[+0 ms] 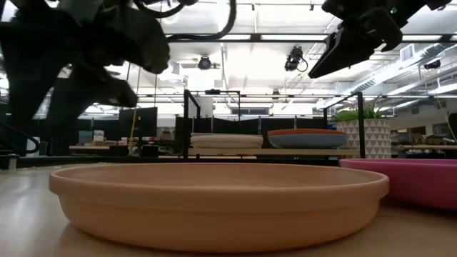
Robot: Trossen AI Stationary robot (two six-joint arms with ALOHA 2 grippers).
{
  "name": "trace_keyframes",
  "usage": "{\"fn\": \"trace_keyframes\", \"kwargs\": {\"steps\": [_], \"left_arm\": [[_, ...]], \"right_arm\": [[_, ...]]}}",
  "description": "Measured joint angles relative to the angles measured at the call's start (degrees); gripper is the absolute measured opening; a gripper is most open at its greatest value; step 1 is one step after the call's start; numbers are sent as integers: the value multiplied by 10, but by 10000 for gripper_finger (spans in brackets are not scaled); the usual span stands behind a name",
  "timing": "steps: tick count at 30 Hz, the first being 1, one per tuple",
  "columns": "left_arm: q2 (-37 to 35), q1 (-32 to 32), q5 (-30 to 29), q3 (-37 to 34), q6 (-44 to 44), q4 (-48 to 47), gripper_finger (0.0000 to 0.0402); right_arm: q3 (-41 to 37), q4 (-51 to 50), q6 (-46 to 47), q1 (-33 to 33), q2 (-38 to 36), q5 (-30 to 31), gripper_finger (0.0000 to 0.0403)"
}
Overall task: Place and stack plates onto a shelf
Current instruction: Stack the dark blue plate on top of the orange plate on the shelf
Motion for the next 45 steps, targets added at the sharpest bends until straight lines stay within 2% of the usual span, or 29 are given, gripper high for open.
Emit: {"fn": "trace_keyframes", "kwargs": {"steps": [5, 11, 23, 31, 34, 41, 45], "left_arm": [[0, -24, 4, 0, -55, 20, 142], [0, -60, -38, 0, -77, 46, 142], [6, -122, -144, 0, -32, 43, 142], [23, -124, -147, 0, -6, 31, 140], [23, -124, -147, 0, -3, 30, 122], [23, -125, -136, 0, 9, 28, 22], [22, -127, -126, 1, 36, 13, 10]], "right_arm": [[0, 22, -35, -8, 0, -1, 115], [0, 72, -94, -27, 0, -26, 115], [0, 96, -124, -73, 0, -100, 115], [0, 96, -126, -85, 0, -114, 115], [0, 96, -126, -85, 0, -119, 115], [0, 96, -123, -85, 0, -125, 115], [0, 96, -122, -85, 0, -126, 115]]}}
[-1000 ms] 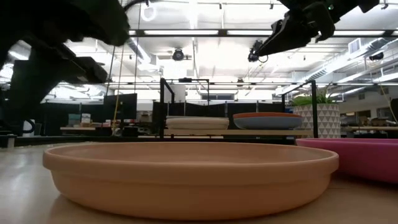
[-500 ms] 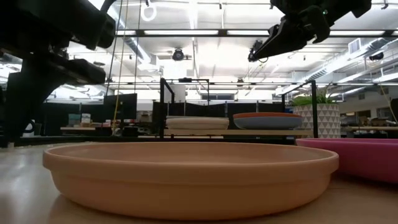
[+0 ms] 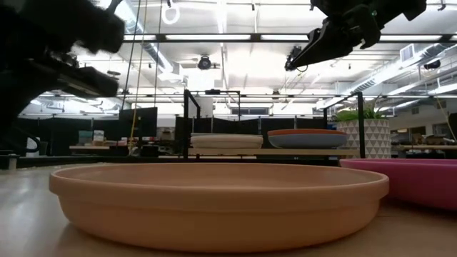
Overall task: Place and stack plates onto a shelf
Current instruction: Stack the dark blue plate on top of the orange plate on the shelf
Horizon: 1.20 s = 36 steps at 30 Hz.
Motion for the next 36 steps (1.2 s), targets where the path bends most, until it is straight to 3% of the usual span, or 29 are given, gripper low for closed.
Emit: {"fn": "trace_keyframes", "kwargs": {"steps": [10, 13, 17, 22, 27, 30, 36], "left_arm": [[-28, 9, -21, -1, 13, -76, 6], [-71, 23, -74, -1, 5, -82, 5], [-133, 69, -168, -1, -43, -81, 5], [-168, 170, -172, -1, -68, -81, 5], [-163, 290, -106, -1, -5, -66, 5], [-161, 367, -37, -1, 38, -39, 5], [-161, 497, 118, -1, 64, 22, 4]], "right_arm": [[0, -1, 2, 0, 0, -1, 115], [0, -1, 2, 0, 0, -1, 115], [0, -3, -8, 0, 3, -21, 115], [-30, 61, -90, 26, 24, -73, 115], [-41, 113, -148, 68, 74, 4, 115], [-41, 129, -201, 96, 114, 73, 115], [-41, 195, -361, 133, 184, 151, 146]]}}
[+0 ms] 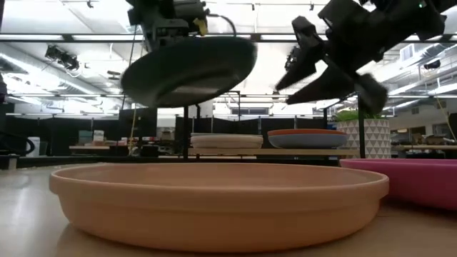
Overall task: Place and stack plates onto a shelf
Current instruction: Stack the dark blue plate on top of the orange plate on the shelf
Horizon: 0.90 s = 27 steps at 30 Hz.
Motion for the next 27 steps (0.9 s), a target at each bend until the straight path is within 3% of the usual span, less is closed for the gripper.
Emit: {"fn": "trace_keyframes", "kwargs": {"steps": [5, 12, 23, 27], "left_arm": [[0, 46, 33, 0, -1, 7, 4], [0, 51, 35, 0, -3, 0, 4], [0, 50, 35, 0, -29, 10, 10], [0, 50, 37, 0, -37, 20, 12]], "right_arm": [[0, 106, -112, 16, 31, 114, 205], [1, 248, -234, 30, 42, 146, 272], [50, 169, -268, 10, 42, 82, 244], [62, 136, -274, -7, 42, 17, 232]]}}
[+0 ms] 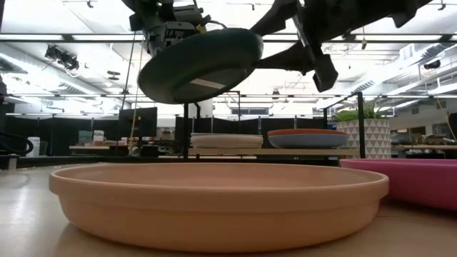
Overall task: Place and stack plates onto a shelf
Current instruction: Stack the dark blue plate on top of the orange plate on the shelf
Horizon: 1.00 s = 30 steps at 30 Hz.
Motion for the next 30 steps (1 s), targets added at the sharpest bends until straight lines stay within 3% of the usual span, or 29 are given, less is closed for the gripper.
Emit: {"fn": "trace_keyframes", "kwargs": {"steps": [6, 21, 25, 30], "left_arm": [[0, 0, 7, 0, -11, 5, 13], [-2, 0, -5, 0, 10, 65, 19], [-3, -1, -12, 0, 31, 90, 51], [-14, 0, -32, 1, 70, 94, 108]], "right_arm": [[1, -8, -4, -25, 0, -24, 206], [0, -54, -2, -41, 1, -41, 83], [1, -65, 4, -38, 0, -29, 77], [1, -74, 5, -21, 0, 39, 76]]}}
